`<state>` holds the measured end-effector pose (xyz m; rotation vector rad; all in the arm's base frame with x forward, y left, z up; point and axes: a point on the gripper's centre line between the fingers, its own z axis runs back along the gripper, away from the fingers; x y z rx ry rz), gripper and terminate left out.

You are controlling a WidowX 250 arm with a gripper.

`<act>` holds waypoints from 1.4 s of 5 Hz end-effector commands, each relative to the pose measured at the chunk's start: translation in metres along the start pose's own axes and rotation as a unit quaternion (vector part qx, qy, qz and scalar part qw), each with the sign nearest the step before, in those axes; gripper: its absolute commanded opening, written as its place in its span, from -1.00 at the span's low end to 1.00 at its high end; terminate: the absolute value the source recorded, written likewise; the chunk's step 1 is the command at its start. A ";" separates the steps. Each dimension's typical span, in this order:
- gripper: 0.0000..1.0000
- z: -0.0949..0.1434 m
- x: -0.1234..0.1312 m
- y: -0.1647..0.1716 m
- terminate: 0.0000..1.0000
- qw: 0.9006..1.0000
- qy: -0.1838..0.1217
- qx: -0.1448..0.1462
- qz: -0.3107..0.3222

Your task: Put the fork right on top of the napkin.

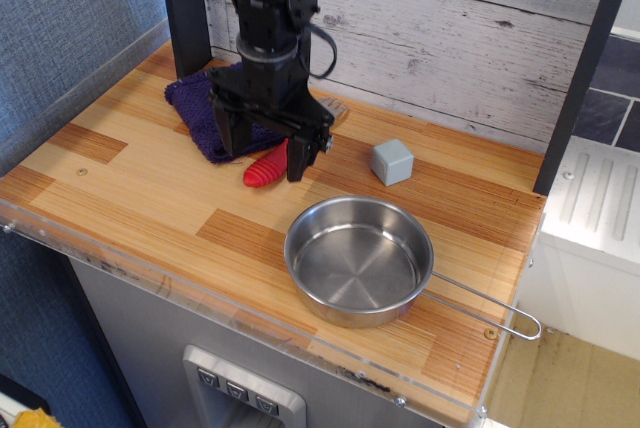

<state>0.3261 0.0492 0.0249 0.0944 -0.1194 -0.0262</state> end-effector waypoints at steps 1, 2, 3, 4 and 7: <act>1.00 -0.007 0.001 0.006 -1.00 1.000 0.002 -0.005 0.009; 1.00 -0.011 -0.001 0.010 -1.00 1.000 0.009 -0.001 0.013; -1.00 -0.009 -0.002 0.012 -1.00 1.000 0.007 0.007 0.021; -1.00 -0.005 -0.002 0.013 -1.00 1.000 0.007 0.012 0.024; -1.00 0.000 0.004 0.002 -1.00 1.000 -0.007 0.001 -0.009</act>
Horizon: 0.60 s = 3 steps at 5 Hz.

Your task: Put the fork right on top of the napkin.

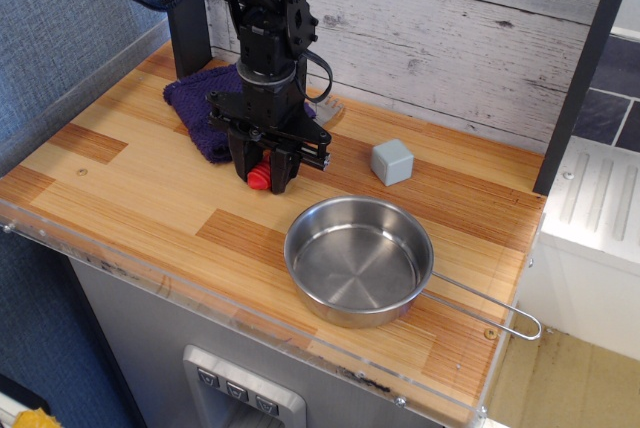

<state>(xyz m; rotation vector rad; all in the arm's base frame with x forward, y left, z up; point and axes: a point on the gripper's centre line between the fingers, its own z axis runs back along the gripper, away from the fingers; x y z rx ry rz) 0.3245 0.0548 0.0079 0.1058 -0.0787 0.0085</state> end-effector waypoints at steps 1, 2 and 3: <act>-1.00 0.022 0.017 -0.015 -1.00 0.995 -0.045 -0.022 -0.082; -1.00 0.034 0.027 -0.029 -1.00 0.991 -0.069 -0.037 -0.108; -1.00 0.052 0.029 -0.034 -1.00 0.987 -0.094 -0.041 -0.123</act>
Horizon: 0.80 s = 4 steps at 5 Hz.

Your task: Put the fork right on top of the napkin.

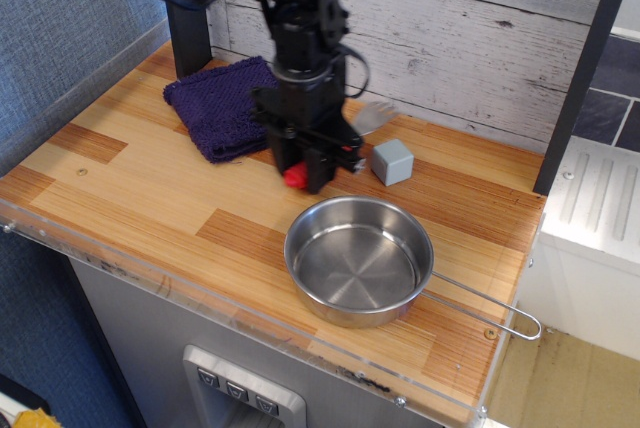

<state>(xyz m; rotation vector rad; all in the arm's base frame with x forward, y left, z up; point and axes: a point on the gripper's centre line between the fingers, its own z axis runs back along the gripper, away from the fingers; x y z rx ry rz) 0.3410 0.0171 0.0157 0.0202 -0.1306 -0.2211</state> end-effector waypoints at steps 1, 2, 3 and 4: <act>-1.00 0.063 0.011 0.003 -1.00 0.997 -0.074 0.030 -0.001; -1.00 0.088 0.000 0.012 -1.00 0.995 -0.079 0.043 0.032; -1.00 0.109 -0.016 0.025 -1.00 0.993 -0.087 0.050 0.060; -1.00 0.123 -0.039 0.037 -1.00 0.992 -0.084 0.053 0.083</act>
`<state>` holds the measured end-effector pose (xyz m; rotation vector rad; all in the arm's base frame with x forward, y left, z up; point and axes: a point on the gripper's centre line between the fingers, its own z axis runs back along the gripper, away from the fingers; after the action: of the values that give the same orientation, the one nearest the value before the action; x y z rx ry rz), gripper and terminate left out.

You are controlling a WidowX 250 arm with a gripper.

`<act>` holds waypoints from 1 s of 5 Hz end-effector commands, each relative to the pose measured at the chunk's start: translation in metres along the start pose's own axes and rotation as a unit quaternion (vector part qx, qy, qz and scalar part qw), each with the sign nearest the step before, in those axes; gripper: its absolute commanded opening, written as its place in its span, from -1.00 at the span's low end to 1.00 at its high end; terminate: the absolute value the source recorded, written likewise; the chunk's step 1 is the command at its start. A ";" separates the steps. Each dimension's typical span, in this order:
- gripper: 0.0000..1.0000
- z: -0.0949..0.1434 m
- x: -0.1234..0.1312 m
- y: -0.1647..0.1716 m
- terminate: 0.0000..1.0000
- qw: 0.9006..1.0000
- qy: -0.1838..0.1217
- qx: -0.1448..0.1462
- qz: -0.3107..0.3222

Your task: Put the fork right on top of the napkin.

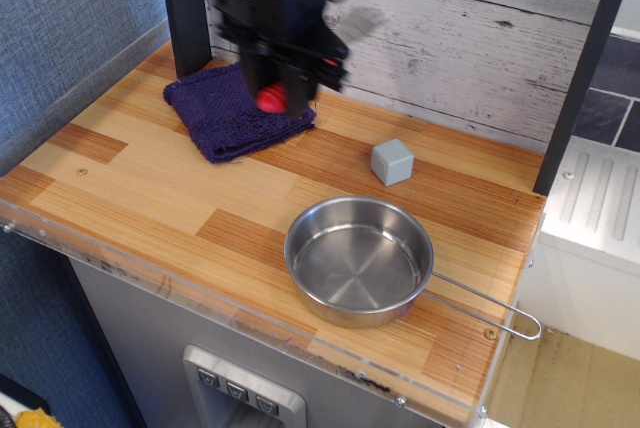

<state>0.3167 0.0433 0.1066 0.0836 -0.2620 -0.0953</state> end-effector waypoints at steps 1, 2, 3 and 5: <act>-1.00 0.036 -0.044 0.031 -1.00 0.998 -0.011 0.016 0.054; -1.00 0.026 -0.068 0.043 -1.00 0.996 -0.001 0.023 0.084; -1.00 0.008 -0.075 0.050 -1.00 0.995 0.015 0.032 0.095; -1.00 -0.022 -0.070 0.068 -1.00 0.993 0.037 0.032 0.106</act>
<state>0.2617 0.1164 0.0584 0.1039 -0.1506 0.1239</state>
